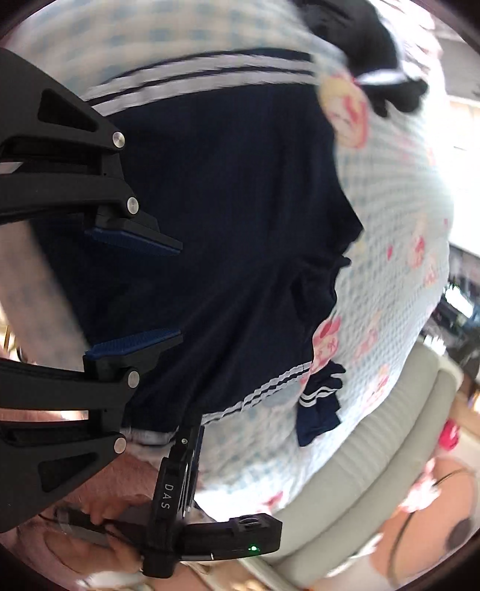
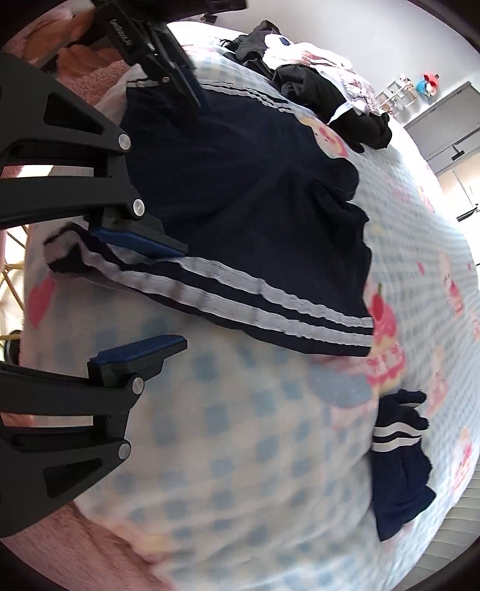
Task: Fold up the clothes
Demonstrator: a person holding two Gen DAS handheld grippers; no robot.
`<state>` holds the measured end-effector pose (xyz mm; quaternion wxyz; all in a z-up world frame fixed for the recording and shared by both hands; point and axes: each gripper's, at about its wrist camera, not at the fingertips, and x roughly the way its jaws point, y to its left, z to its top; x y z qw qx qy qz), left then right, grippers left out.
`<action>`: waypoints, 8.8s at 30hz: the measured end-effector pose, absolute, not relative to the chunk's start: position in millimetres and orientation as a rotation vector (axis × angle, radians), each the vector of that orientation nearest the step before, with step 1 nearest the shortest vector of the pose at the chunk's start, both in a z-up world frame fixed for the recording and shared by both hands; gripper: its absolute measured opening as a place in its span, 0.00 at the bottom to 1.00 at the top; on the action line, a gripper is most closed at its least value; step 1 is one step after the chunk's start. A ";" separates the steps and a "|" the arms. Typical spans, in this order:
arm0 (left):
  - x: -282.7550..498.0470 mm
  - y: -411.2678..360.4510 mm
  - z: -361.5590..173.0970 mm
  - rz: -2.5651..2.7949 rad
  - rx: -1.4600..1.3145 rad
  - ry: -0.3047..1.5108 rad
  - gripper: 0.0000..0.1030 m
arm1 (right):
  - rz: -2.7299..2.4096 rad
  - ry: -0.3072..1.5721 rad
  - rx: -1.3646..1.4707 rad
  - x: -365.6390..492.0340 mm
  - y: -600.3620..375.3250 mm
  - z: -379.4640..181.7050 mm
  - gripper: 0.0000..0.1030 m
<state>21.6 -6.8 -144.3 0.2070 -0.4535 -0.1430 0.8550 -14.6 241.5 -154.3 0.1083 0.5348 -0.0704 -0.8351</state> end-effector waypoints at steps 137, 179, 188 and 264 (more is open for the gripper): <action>-116.4 -155.4 -170.3 2.633 -1.493 -0.605 0.47 | -2.305 0.067 1.319 -116.1 119.4 -127.5 0.28; 19.4 -67.1 -158.6 2.747 -1.393 -0.255 0.31 | -2.305 -0.196 1.468 0.5 176.2 -175.3 0.25; 37.2 -44.1 -165.6 2.634 -1.379 -0.254 0.31 | -2.351 -0.332 1.386 9.5 215.5 -166.5 0.25; 57.9 -101.6 -194.9 2.488 -1.433 -0.901 0.48 | -2.358 -0.483 1.504 21.9 257.4 -204.8 0.41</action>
